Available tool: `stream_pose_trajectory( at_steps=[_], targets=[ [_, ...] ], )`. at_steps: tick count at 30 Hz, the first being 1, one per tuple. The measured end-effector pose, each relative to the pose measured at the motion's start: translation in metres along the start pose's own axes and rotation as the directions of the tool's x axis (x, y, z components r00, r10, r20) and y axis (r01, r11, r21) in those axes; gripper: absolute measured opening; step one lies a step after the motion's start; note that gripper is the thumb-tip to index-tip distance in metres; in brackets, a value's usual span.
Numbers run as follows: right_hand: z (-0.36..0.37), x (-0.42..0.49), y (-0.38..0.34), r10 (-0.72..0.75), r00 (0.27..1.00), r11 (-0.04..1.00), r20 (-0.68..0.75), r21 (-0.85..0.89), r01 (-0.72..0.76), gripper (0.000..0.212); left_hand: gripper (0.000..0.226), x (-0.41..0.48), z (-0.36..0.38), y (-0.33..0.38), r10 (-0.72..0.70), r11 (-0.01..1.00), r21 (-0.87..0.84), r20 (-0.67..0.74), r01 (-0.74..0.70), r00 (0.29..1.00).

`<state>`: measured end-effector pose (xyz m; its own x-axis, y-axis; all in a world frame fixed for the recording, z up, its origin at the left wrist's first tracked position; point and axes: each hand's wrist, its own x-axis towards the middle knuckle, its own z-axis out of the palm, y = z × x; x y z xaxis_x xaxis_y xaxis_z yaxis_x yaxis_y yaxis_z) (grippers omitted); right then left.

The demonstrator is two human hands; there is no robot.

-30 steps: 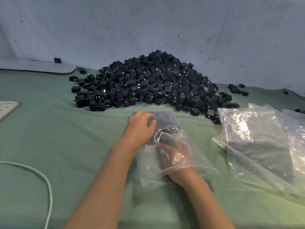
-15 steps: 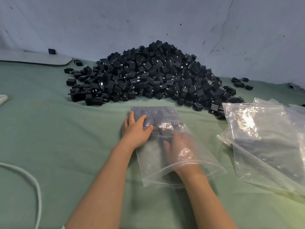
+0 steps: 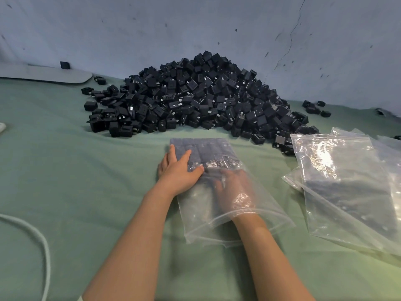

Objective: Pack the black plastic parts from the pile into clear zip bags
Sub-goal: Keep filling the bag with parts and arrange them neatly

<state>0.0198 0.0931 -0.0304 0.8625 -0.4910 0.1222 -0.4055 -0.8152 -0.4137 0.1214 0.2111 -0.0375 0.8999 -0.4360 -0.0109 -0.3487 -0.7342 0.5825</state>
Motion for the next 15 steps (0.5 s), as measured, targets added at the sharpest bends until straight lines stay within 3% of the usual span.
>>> stream_pose_trajectory(
  at_steps=[8,15],
  targets=[
    [0.0024,-0.0019,0.0009,0.004,0.999,0.988,0.042,0.153,-0.01,0.035,0.072,-0.0008,-0.0011,0.0023,-0.004,1.0,-0.005,-0.007,0.004,1.0],
    [0.0069,0.0008,0.0008,0.018,0.999,0.992,0.034,0.126,-0.022,0.035,0.072,-0.0006,-0.0012,0.0021,-0.008,1.0,-0.01,-0.005,0.008,1.0]
  ],
)
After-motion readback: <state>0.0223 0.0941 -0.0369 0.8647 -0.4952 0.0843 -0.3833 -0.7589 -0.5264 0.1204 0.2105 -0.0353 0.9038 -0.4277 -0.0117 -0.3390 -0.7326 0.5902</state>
